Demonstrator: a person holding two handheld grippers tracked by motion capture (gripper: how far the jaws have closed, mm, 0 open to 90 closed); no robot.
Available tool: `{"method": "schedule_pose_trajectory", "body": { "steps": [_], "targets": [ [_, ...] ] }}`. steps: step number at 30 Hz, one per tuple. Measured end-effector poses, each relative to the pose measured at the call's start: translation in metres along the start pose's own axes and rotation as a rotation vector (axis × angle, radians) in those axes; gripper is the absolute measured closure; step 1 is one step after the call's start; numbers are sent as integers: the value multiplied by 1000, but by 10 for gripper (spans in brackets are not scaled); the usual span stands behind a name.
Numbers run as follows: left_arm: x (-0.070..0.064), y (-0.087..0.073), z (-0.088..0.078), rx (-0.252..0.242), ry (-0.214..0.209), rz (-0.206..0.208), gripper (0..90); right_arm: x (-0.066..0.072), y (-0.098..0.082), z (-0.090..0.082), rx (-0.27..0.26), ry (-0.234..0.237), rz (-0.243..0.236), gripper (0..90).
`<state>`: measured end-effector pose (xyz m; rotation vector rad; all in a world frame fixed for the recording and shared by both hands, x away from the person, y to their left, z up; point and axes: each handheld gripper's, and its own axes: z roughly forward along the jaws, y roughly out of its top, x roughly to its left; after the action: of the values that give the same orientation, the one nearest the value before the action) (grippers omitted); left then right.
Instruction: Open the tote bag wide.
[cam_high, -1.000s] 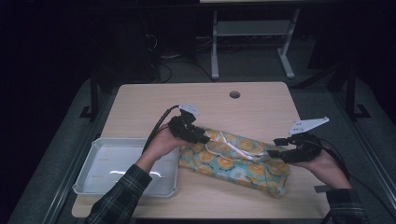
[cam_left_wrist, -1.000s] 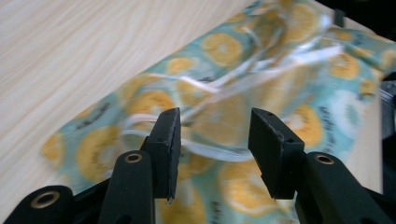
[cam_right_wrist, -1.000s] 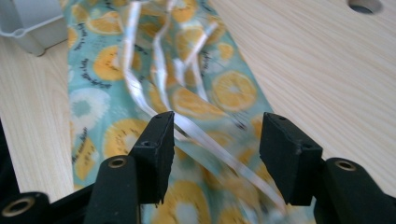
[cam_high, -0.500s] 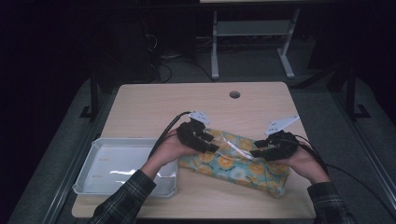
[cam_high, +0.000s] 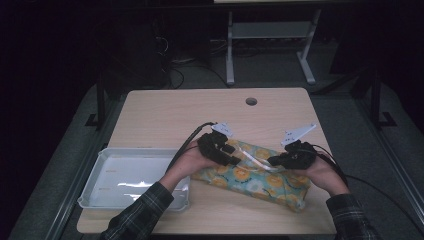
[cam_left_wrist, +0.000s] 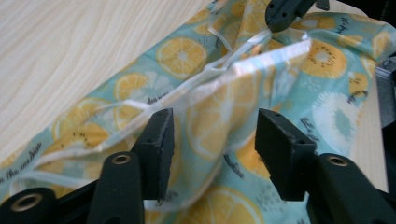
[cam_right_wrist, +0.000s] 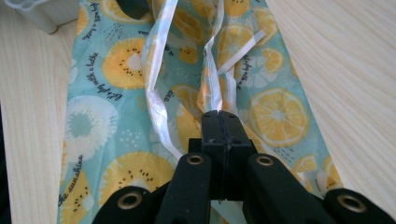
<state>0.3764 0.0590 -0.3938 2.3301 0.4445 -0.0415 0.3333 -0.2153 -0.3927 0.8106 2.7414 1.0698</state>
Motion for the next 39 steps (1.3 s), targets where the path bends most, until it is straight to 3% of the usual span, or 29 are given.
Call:
{"method": "schedule_pose_trajectory", "body": {
  "steps": [7, 10, 16, 25, 29, 32, 39],
  "targets": [
    [2, -2, 3, 22, -24, 15, 894, -3, 2, -2, -21, -3, -2, 897],
    [0, -2, 2, 31, -37, 28, 899, -4, 5, -3, -31, -9, -6, 898],
    [-4, -3, -12, -12, -58, 19, 900, -10, 9, -9, -49, -39, -1, 899],
    [-9, -11, -28, -42, -91, 17, 900, -31, 20, -17, -96, -102, 33, 899],
    [-13, -16, -32, -45, -103, 22, 900, -46, 25, -16, -114, -127, 71, 899],
    [-18, -20, -35, -41, -111, 28, 900, -60, 26, -9, -95, -166, 105, 900],
    [-27, -32, -42, -39, -134, 33, 900, -95, 23, 16, -54, -200, 210, 899]
  ]
}}
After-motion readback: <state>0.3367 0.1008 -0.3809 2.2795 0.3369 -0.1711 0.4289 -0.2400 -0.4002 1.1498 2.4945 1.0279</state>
